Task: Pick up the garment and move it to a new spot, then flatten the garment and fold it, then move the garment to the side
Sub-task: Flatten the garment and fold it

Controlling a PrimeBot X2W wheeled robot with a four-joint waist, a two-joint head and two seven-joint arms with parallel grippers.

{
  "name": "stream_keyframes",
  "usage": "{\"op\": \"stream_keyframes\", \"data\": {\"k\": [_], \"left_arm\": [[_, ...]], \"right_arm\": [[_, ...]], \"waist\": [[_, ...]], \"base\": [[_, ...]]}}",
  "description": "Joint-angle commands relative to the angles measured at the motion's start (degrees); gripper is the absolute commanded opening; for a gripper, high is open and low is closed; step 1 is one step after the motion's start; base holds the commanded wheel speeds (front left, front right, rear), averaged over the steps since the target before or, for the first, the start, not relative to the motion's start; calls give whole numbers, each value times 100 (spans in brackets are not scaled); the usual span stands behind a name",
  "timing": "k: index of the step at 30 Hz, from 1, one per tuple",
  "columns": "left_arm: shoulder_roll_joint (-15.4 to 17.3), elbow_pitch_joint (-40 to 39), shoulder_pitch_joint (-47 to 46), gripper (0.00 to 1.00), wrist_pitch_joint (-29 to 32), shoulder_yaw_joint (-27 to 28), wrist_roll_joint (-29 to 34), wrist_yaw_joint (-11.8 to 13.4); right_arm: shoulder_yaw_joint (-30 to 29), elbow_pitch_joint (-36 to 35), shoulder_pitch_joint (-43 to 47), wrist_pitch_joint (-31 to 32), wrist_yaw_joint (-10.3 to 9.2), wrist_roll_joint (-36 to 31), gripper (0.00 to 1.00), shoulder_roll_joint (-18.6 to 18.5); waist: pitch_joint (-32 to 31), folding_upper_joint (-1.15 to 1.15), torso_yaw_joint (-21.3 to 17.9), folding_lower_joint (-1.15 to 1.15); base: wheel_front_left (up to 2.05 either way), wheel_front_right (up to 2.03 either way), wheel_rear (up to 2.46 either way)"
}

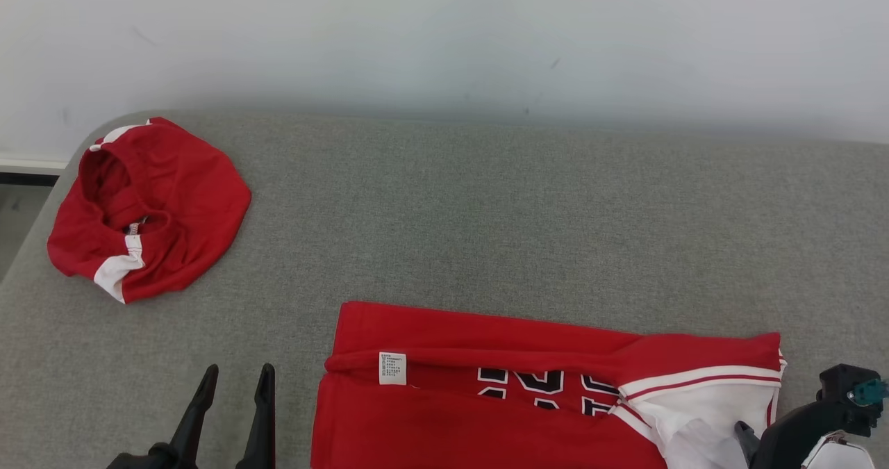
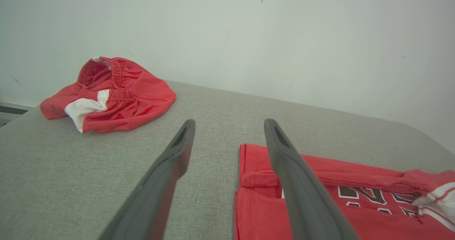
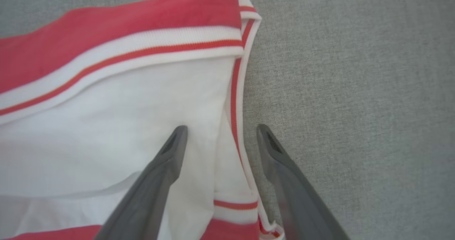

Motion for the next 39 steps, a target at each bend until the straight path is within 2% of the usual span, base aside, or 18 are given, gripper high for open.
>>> {"op": "stream_keyframes", "data": {"k": [1,9,10,11,12,15,20,25,27,31,36,39], "left_arm": [[33,13,-76,100,-3,14,22,19],[73,61,-153,100,50,-2,-28,9],[78,68,-159,100,53,-2,-36,8],[80,76,-159,100,58,-9,-44,7],[82,84,-156,100,55,-11,-45,11],[91,107,-146,100,66,-16,-57,22],[103,151,-110,100,83,-14,-88,20],[85,205,-101,100,87,-37,-130,28],[78,230,-96,100,81,-56,-131,22],[54,271,-101,100,62,-73,-137,16],[47,325,-64,100,45,-87,-148,8],[35,357,-37,100,32,-86,-178,-1]], "right_arm": [[-26,65,-61,-35,-13,-34,100,7],[-149,815,-407,-240,-13,-70,98,12],[-86,888,-442,-234,-12,-20,42,18],[-21,936,-457,-237,-11,-10,31,22],[13,964,-465,-259,-11,-10,0,24],[-55,905,-503,-413,-13,-71,0,14],[-499,639,-667,-665,-14,-145,0,-10],[-1251,158,-651,-810,-14,-275,0,-5],[-1666,-30,-752,-860,-14,-562,0,3],[-2076,105,-877,-1093,-14,-891,0,-188],[-1917,217,-812,-1076,-13,-891,0,-287],[-1348,346,-707,-864,-13,-178,0,-396]], "waist": [[52,0,25,-1],[116,0,41,-1],[114,0,36,-1],[110,0,29,-1],[106,0,20,-1],[96,0,-13,-1],[53,0,-100,-1],[-4,0,-160,-1],[-12,0,-184,-1],[-57,0,-214,-1],[-148,0,-251,-1],[-198,0,-282,-1]], "base": [[0,0,0],[0,0,0],[0,0,0],[0,0,0],[0,0,0],[0,0,0],[0,0,0],[0,0,0],[0,0,0],[0,0,0],[0,0,0],[0,0,0]]}}
